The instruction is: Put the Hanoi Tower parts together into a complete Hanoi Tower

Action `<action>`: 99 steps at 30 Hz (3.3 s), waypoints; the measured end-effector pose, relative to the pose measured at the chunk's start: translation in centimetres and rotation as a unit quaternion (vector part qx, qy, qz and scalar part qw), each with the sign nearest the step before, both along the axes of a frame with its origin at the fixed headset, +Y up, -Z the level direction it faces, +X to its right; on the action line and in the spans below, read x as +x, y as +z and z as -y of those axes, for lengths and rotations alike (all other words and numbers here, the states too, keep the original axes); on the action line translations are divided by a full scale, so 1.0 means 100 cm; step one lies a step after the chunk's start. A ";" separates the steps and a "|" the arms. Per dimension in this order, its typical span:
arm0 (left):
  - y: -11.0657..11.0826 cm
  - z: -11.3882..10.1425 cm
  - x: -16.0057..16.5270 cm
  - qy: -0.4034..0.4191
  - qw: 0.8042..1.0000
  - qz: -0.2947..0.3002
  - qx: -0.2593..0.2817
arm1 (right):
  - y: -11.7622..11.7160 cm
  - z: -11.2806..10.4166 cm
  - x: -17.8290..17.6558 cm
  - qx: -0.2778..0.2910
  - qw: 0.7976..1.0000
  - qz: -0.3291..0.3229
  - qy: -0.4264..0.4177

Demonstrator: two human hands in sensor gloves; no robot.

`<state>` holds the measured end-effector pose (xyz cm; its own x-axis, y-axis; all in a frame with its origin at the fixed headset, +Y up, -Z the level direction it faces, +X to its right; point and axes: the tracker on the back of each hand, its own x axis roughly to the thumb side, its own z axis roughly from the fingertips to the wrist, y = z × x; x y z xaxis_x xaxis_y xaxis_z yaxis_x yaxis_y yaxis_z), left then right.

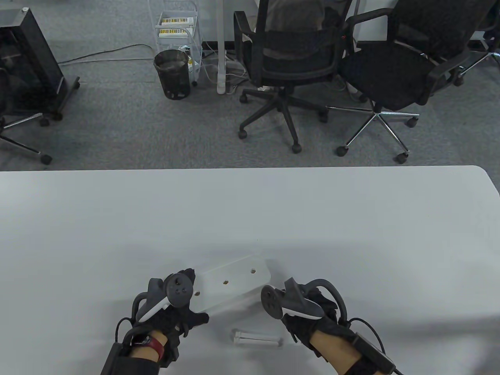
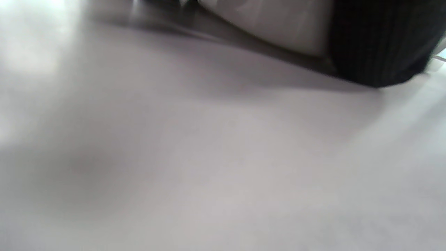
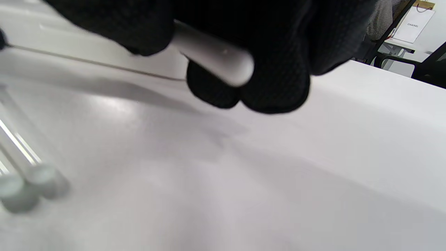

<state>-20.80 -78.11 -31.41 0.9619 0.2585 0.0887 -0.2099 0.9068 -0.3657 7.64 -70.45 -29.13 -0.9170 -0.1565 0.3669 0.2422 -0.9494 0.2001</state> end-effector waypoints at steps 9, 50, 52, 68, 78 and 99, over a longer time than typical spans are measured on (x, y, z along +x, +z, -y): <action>0.000 0.000 0.000 0.000 1.000 0.000 -0.001 | 0.004 -0.042 0.001 0.026 0.998 -0.017 -0.057; -0.001 0.001 0.000 0.000 1.000 -0.001 -0.001 | -0.009 -0.144 -0.048 0.248 0.943 -0.090 -0.202; -0.001 0.001 0.000 0.000 1.000 -0.001 -0.001 | -0.012 -0.141 -0.051 0.238 0.947 -0.091 -0.197; 0.000 0.000 0.001 0.000 1.000 -0.001 -0.002 | -0.039 -0.107 -0.066 0.193 0.972 -0.083 -0.109; 0.000 0.000 0.000 0.000 1.000 -0.001 -0.002 | -0.053 -0.077 -0.069 0.171 0.977 -0.086 -0.090; -0.001 0.000 0.000 0.001 1.000 -0.001 -0.002 | -0.068 -0.039 -0.069 0.175 0.978 -0.082 -0.076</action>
